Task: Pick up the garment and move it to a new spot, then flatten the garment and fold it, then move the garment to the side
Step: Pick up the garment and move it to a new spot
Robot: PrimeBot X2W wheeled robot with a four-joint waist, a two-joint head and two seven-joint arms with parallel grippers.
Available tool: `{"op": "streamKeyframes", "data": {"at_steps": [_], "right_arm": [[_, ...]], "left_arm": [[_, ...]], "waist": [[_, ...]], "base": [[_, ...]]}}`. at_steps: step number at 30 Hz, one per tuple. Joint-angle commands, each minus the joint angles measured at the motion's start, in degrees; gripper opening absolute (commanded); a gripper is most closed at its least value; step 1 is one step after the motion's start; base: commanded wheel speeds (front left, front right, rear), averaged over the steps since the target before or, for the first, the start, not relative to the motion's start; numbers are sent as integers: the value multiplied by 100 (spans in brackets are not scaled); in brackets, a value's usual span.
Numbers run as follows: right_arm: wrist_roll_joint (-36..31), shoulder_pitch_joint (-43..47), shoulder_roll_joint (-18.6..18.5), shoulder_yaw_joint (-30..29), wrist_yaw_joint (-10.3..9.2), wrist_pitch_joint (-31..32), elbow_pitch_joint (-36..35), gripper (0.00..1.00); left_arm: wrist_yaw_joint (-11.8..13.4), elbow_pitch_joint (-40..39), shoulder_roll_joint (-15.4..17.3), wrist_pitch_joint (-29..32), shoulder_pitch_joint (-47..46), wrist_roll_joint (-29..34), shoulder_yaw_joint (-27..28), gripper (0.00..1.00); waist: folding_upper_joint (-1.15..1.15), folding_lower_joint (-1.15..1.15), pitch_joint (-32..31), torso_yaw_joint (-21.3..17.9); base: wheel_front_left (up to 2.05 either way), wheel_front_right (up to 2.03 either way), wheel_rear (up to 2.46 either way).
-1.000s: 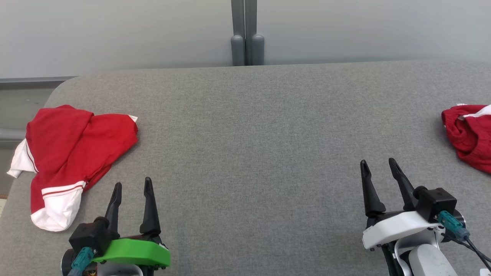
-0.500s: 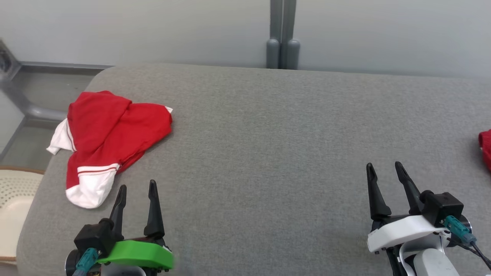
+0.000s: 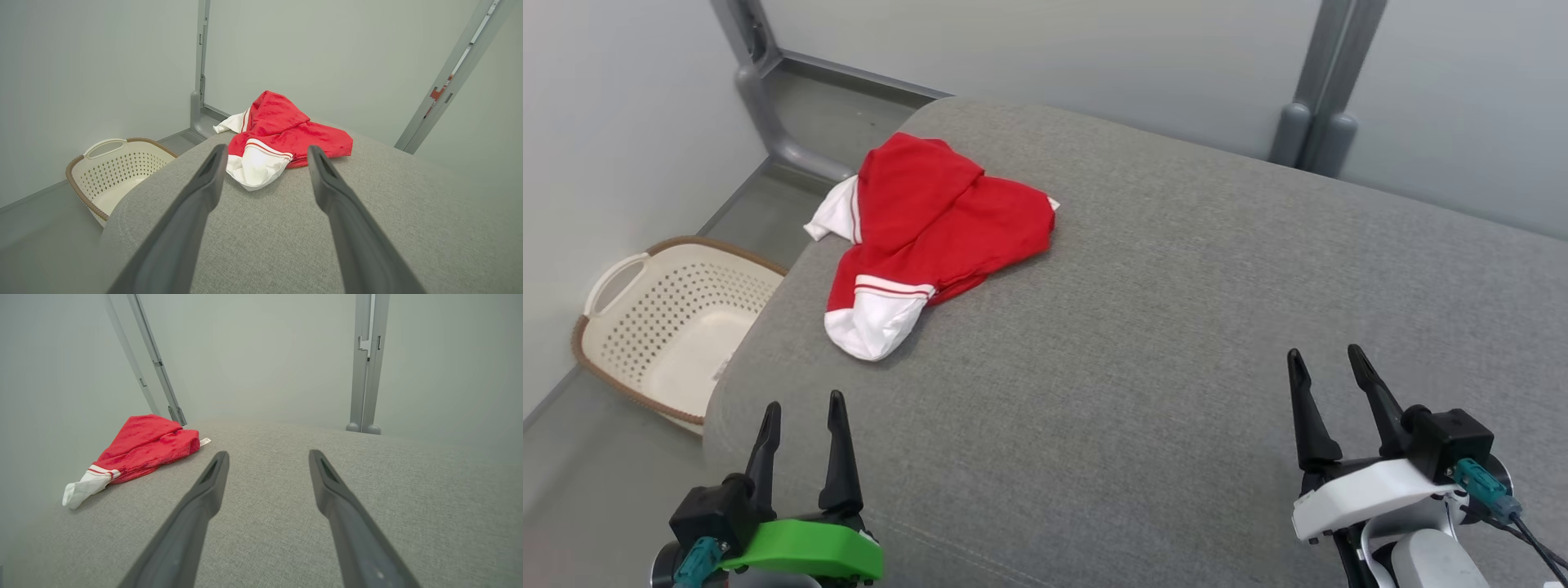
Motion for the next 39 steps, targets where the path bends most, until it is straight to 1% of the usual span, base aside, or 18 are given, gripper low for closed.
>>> {"op": "streamKeyframes", "data": {"at_steps": [1,11,15,19,23,26,29,32,33,39], "right_arm": [[30,-52,-13,23,-6,-16,15,100],[-59,-190,-15,47,-6,-16,0,100],[-109,-246,-17,21,-6,-16,-38,100],[-196,-343,-16,-16,-6,-15,-71,100],[-298,-466,-16,-32,-6,32,-159,100],[-371,-579,-17,-11,-6,89,-251,100],[-431,-700,-16,20,-6,176,-372,100],[-537,-936,-15,102,-6,276,-529,100],[-612,-1105,-17,141,-6,327,-645,100],[-695,-1607,-40,312,-6,393,-916,100]], "left_arm": [[15,-28,16,-1,100,-9,28,100],[38,-19,17,-1,85,-85,10,100],[-26,116,16,-1,-142,1,-23,100],[-158,419,56,-1,-556,150,-83,100],[-307,941,203,144,-1314,254,-210,100],[-374,1391,301,356,-1958,291,-266,100],[-431,1985,356,647,-2665,192,-244,100],[-403,2623,536,889,-3315,320,-289,100],[-416,3017,558,1048,-3676,235,-239,100],[-518,3942,781,1534,-4483,177,-272,100]], "waist": [[0,0,69,502],[0,0,224,504],[0,0,329,382],[0,0,471,217],[0,0,662,16],[0,0,844,-163],[0,0,1088,-361],[0,0,1419,-612],[0,0,1670,-787],[0,0,2369,-1211]], "base": [[0,0,0],[0,0,0],[0,0,0],[0,0,0],[0,0,0],[0,0,0],[0,0,0],[0,0,0],[0,0,0],[0,0,0]]}}
